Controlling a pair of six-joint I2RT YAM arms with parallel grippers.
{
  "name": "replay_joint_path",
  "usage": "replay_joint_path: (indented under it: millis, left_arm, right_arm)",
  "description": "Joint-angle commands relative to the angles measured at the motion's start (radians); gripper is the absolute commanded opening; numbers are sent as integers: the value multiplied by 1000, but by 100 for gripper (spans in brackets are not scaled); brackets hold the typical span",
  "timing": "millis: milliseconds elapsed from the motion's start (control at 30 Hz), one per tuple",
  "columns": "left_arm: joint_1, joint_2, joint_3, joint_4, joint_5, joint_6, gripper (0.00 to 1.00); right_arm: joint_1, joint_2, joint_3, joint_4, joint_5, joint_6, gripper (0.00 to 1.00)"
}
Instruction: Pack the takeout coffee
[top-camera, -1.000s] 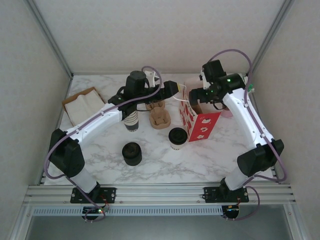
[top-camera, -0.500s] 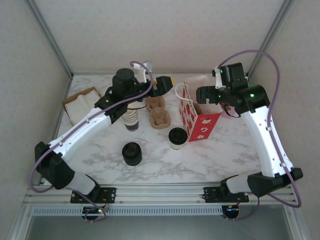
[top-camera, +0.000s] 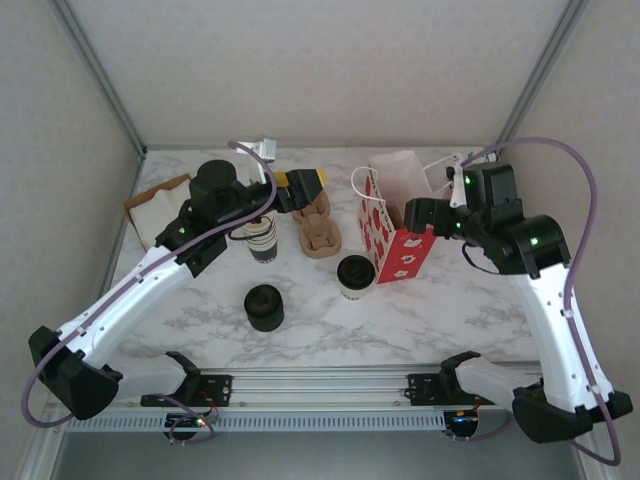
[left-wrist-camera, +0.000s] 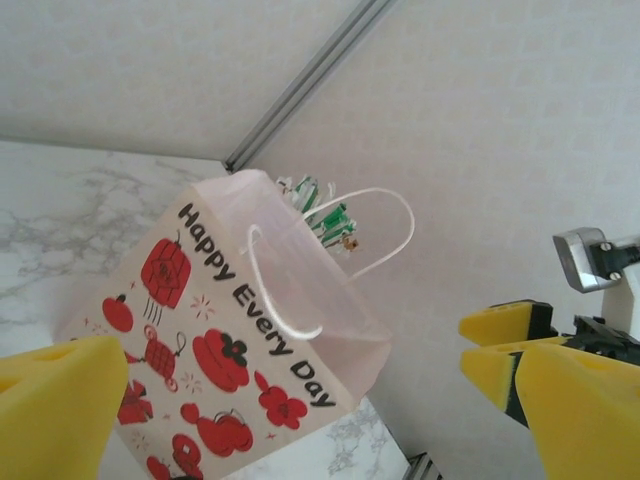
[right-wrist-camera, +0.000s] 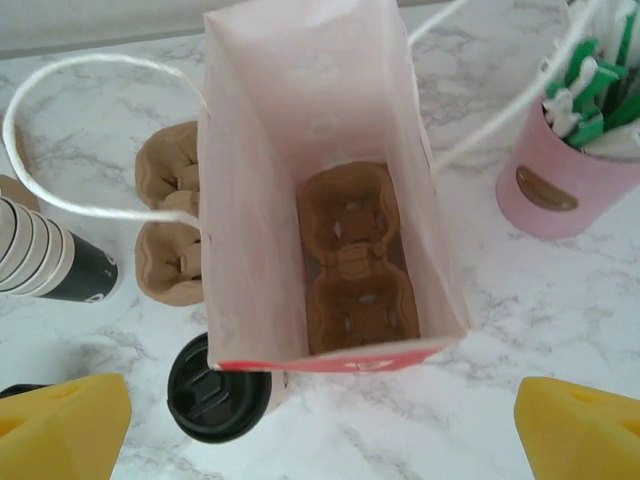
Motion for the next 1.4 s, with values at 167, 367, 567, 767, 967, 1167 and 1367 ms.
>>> replay_joint_path:
  millis: [167, 367, 567, 767, 967, 1167, 1367]
  left_arm:
    - [-7, -37, -95, 7, 0, -37, 100]
    - [-22, -14, -148, 34, -2, -53, 100]
    - [-29, 18, -182, 91, -20, -75, 100]
    - [-37, 55, -163, 98, -8, -70, 100]
    - [-40, 68, -161, 108, -5, -64, 100]
    - [-40, 79, -159, 123, 0, -59, 100]
    - [-40, 84, -153, 118, 1, -53, 100]
  right_arm:
    - [-3, -146, -180, 18, -49, 120, 99]
    - [-3, -223, -343, 113, -115, 148, 99]
    - [2, -319, -597, 333, -181, 188, 91]
    - [64, -389, -796, 504, -53, 262, 74]
    - [133, -323, -855, 621, -14, 263, 68]
    - [146, -238, -865, 670, 44, 250, 59]
    - [146, -170, -833, 673, 112, 214, 57]
